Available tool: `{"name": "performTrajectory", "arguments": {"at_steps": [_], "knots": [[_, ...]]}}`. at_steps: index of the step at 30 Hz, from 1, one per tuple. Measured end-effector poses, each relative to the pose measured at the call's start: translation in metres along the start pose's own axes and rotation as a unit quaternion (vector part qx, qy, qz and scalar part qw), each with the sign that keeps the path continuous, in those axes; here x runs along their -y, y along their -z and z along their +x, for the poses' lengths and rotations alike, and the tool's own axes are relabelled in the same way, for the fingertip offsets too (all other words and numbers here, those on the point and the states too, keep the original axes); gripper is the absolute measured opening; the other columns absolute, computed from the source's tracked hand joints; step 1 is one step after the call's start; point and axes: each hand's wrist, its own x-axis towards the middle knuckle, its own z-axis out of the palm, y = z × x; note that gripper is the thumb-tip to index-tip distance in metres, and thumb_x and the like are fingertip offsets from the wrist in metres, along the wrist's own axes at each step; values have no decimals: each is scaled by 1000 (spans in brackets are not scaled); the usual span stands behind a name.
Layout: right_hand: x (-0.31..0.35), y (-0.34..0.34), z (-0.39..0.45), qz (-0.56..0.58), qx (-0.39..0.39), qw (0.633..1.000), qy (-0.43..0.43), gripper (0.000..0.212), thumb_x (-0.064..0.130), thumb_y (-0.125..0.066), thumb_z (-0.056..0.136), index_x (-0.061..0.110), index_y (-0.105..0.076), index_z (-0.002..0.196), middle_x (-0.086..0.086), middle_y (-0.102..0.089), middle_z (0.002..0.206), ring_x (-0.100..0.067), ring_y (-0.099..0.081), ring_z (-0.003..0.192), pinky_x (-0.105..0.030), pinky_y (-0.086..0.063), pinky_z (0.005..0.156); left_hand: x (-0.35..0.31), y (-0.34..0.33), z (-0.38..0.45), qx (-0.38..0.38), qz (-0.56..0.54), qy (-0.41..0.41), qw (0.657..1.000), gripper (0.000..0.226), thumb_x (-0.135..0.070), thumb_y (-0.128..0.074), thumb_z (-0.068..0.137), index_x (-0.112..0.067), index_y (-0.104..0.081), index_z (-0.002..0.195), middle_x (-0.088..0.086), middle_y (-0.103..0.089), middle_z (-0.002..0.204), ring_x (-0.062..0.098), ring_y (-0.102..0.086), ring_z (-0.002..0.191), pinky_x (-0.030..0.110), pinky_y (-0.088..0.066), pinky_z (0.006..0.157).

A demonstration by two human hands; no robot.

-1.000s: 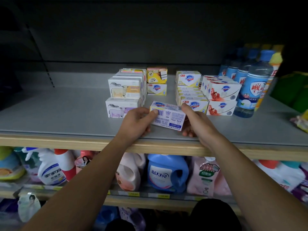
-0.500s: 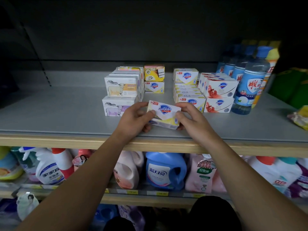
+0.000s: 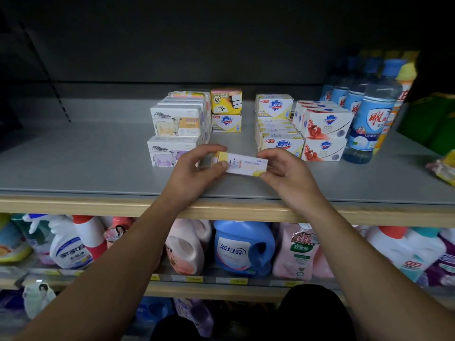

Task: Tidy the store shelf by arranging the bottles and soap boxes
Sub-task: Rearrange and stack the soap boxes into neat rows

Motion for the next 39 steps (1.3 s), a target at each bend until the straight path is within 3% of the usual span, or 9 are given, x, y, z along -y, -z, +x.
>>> {"name": "performTrajectory", "arguments": {"at_steps": [6,9,13,15,20,23,28,35,39], "knots": [[5,-6,-1,-109,32,993,43,48,-9,-73,77,17,-63,116,-4,-56,123,-12,-60,115,-24,-47,101,4,5,2,21,10,-26,999,39,3,-78,74,-22,-72,103,-1,-58,132,9,-56,122,22,-51,87],[7,-7,-2,-178,26,982,63,57,-4,-75,73,18,-60,124,4,-51,119,-12,-56,112,-13,-41,99,6,6,3,11,5,-28,1000,33,-2,-76,78,-23,-73,104,-2,-63,126,13,-58,120,28,-52,90],[9,-4,-6,-121,-12,992,29,51,7,-76,81,25,-57,125,8,-61,121,-11,-57,114,-18,-42,99,3,1,1,-16,-72,50,996,10,-19,-64,93,-20,-72,98,2,-73,85,25,-71,70,33,-58,64],[9,-1,-6,-80,-34,996,-5,44,14,-73,86,25,-56,125,6,-65,115,-10,-62,108,-26,-48,96,3,-6,1,-52,65,26,996,12,-30,-61,93,-27,-72,87,-13,-67,66,10,-60,52,24,-49,54],[8,-7,-2,-128,-44,989,-54,34,29,-69,90,30,-57,122,21,-61,99,5,-62,90,-14,-45,78,3,-10,0,-55,168,-4,984,20,-40,-67,86,-27,-70,100,-7,-69,80,21,-63,70,31,-52,72],[11,-8,-2,-122,-63,988,-64,36,29,-69,88,28,-58,122,21,-61,105,1,-61,98,-18,-47,87,1,-11,-1,-37,232,-20,972,34,-37,-75,81,-25,-67,112,-16,-61,83,8,-58,72,15,-47,69],[24,11,6,-151,-86,984,-36,41,31,-65,91,22,-58,129,9,-60,128,-7,-55,118,-28,-44,101,-2,-11,8,-8,252,-18,967,33,-30,-73,84,-22,-67,115,-4,-69,101,13,-62,90,19,-49,78],[36,86,65,-418,-165,893,36,46,38,-60,91,16,-57,132,-11,-59,130,-32,-49,120,-38,-38,99,-14,-27,63,-67,260,-49,962,30,-27,-71,87,-18,-68,115,-1,-71,103,15,-65,77,15,-49,67],[22,123,100,-520,-129,844,-10,57,49,-54,92,16,-53,138,-13,-55,136,-36,-45,126,-43,-34,107,-16,-46,117,-71,319,-66,943,39,-33,-68,88,-18,-64,124,2,-65,118,15,-63,89,19,-45,84]]}}
